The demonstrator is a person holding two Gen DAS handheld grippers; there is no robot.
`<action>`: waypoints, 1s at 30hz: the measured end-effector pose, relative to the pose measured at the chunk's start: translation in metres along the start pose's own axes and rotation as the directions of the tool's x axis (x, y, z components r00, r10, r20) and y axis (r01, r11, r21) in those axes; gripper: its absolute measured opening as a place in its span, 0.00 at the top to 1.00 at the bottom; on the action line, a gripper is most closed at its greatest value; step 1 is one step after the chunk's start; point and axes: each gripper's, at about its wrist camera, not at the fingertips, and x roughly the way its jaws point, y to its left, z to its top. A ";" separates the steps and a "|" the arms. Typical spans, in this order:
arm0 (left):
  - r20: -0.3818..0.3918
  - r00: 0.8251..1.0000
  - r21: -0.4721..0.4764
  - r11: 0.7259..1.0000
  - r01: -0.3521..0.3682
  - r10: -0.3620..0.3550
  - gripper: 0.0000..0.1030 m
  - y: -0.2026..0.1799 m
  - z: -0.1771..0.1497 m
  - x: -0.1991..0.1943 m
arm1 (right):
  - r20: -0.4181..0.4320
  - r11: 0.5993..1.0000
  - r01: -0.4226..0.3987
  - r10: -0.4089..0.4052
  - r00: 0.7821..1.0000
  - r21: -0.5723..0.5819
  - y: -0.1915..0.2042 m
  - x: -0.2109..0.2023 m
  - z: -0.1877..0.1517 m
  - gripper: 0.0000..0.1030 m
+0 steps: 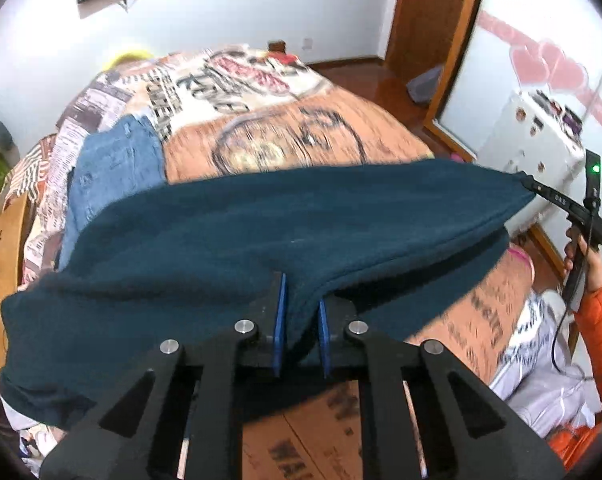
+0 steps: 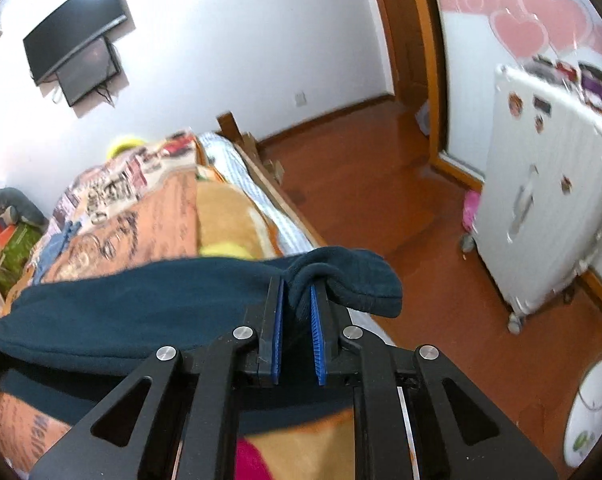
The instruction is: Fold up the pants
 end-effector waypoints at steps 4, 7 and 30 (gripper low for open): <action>-0.040 0.999 0.014 1.000 -0.007 0.007 0.87 -0.008 -0.018 0.011 | -0.099 0.999 0.011 -0.006 0.995 0.052 -0.017 0.014 -0.027 0.89; -0.065 0.998 -0.007 1.000 0.005 -0.005 0.86 -0.006 -0.027 0.019 | -0.180 0.997 0.017 -0.004 0.984 0.072 -0.019 0.028 -0.043 0.88; 0.119 0.954 -0.332 0.917 -0.223 0.275 0.43 0.193 -0.049 -0.114 | -0.132 0.892 -0.265 0.233 0.964 -0.365 0.199 -0.032 0.032 0.65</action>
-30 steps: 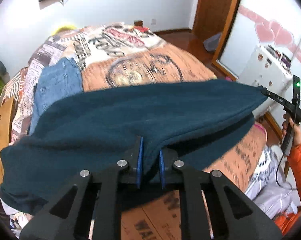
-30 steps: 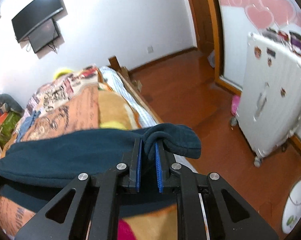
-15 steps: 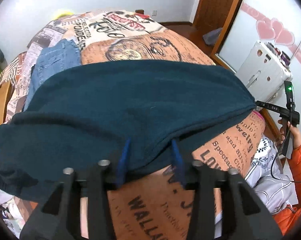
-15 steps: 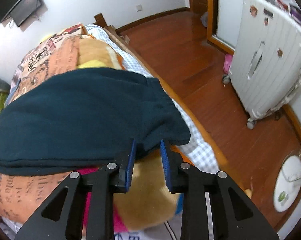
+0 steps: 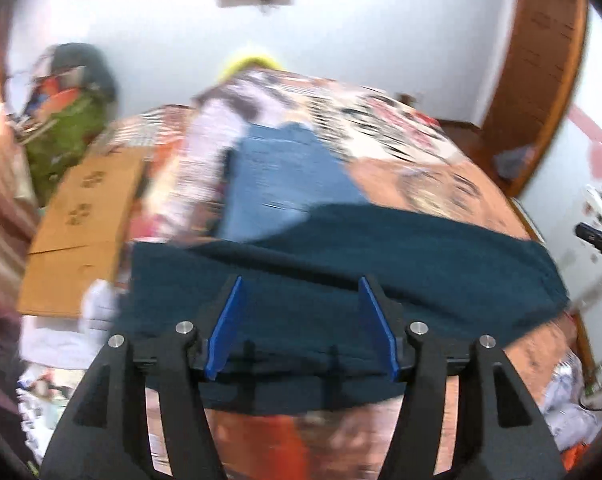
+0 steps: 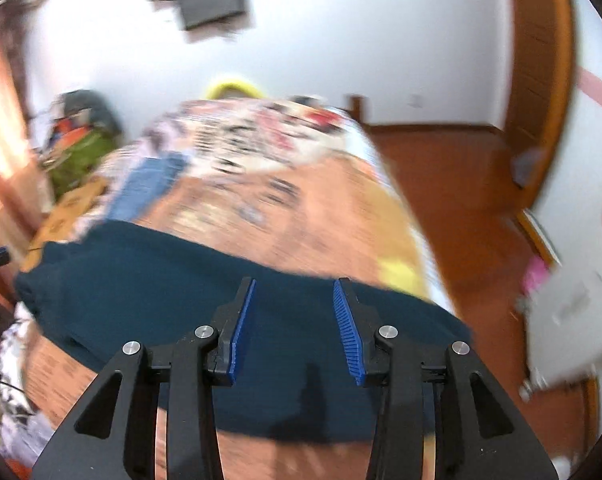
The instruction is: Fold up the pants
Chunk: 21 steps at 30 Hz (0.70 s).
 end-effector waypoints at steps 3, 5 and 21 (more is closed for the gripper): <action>0.005 0.997 -0.038 0.996 -0.077 0.077 0.42 0.051 0.013 0.006 | 0.007 0.994 -0.090 0.090 0.996 -0.058 0.039 0.021 0.024 0.64; -0.014 0.995 -0.069 0.992 -0.102 0.101 0.42 0.082 0.019 0.014 | -0.005 0.985 -0.142 0.143 0.990 -0.100 0.065 0.041 0.037 0.64; -0.325 0.945 -0.233 0.971 -0.050 -0.030 0.42 0.214 0.005 0.187 | -0.359 0.843 -0.442 0.328 0.874 -0.306 0.253 0.229 0.071 0.56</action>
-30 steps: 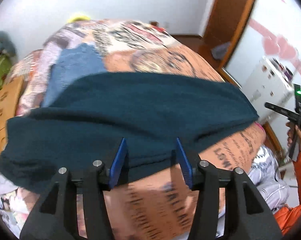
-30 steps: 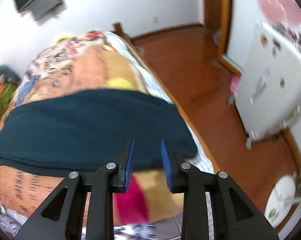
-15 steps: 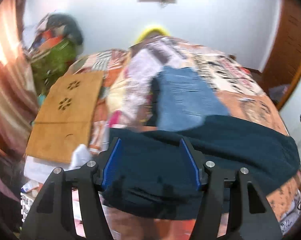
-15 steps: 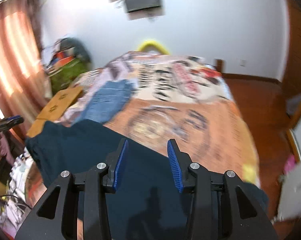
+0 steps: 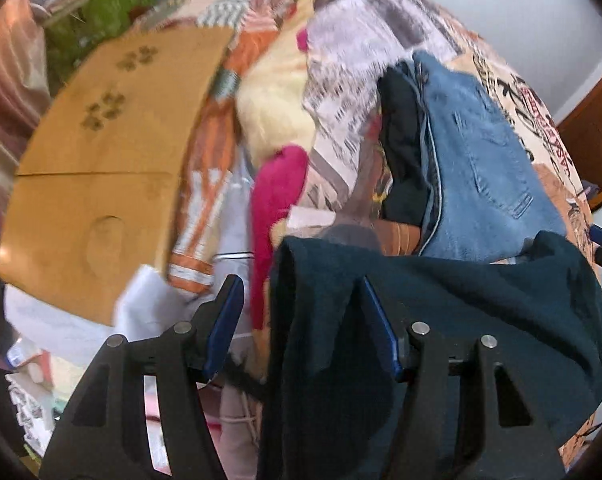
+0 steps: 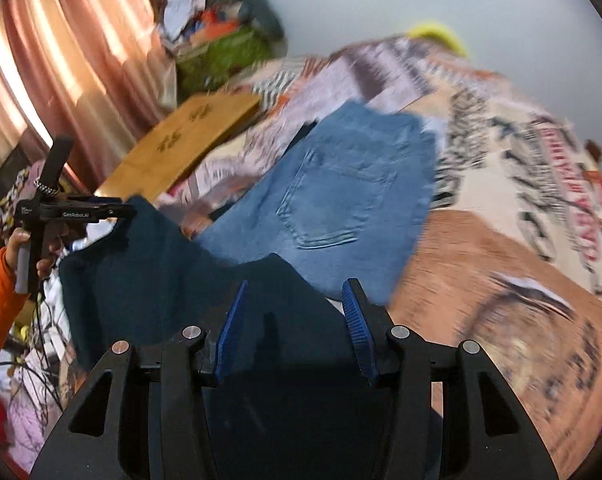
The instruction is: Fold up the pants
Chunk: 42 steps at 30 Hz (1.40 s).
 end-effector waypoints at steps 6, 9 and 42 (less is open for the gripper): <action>-0.033 0.998 0.041 0.998 0.047 -0.046 0.43 -0.008 -0.001 0.020 | -0.135 0.998 -0.037 0.031 0.990 -0.048 0.013 0.050 0.014 0.56; -0.027 0.999 0.065 0.997 0.029 -0.027 0.57 -0.011 -0.003 0.018 | -0.194 0.997 -0.076 0.070 0.979 -0.021 0.012 0.066 0.017 0.58; 0.214 0.975 0.063 0.995 -0.078 0.063 0.46 -0.007 -0.035 -0.117 | -0.002 0.988 0.129 -0.130 0.992 -0.082 0.031 -0.015 0.012 0.66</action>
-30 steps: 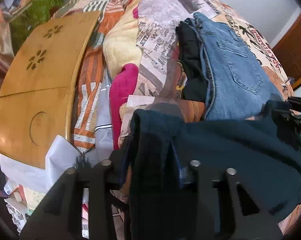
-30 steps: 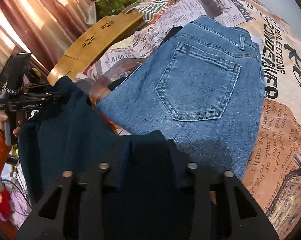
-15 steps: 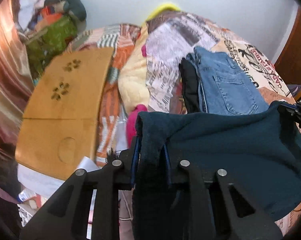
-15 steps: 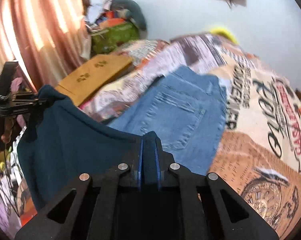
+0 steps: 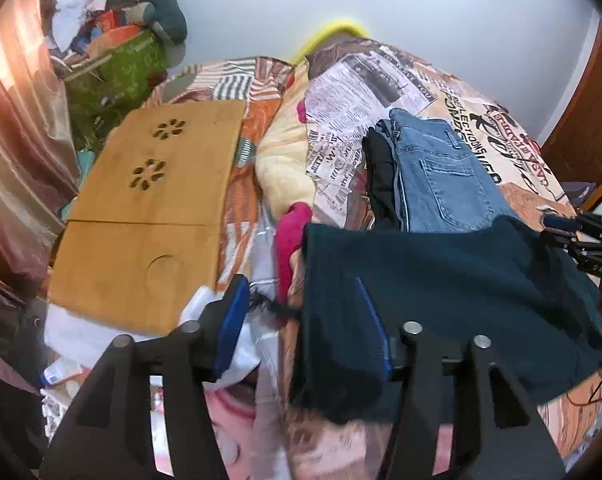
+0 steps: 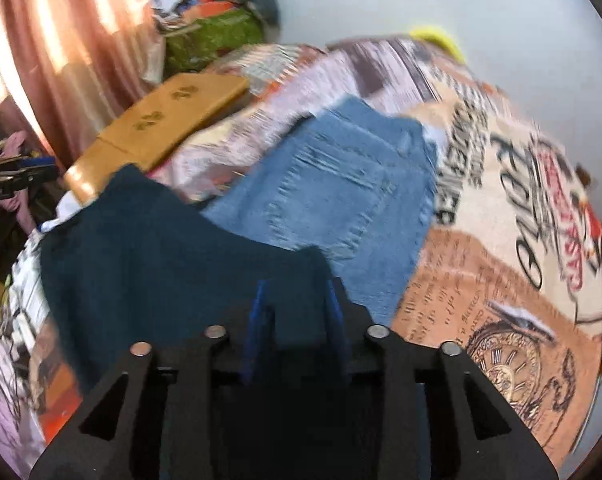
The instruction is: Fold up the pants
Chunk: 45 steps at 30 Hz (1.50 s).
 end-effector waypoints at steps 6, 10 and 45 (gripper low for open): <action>-0.082 0.996 0.027 0.999 0.032 -0.030 0.46 -0.001 -0.054 -0.012 | 0.031 0.991 -0.108 0.111 0.993 -0.078 0.063 -0.022 -0.002 0.58; -0.152 0.987 0.043 0.997 0.064 -0.057 0.46 -0.017 -0.094 0.000 | 0.011 0.972 -0.200 0.203 0.979 -0.127 0.108 -0.012 -0.003 0.51; 0.011 0.999 -0.094 0.995 0.042 -0.042 0.45 -0.012 0.006 0.029 | 0.119 0.931 -0.341 0.356 0.927 -0.131 0.151 0.011 0.000 0.89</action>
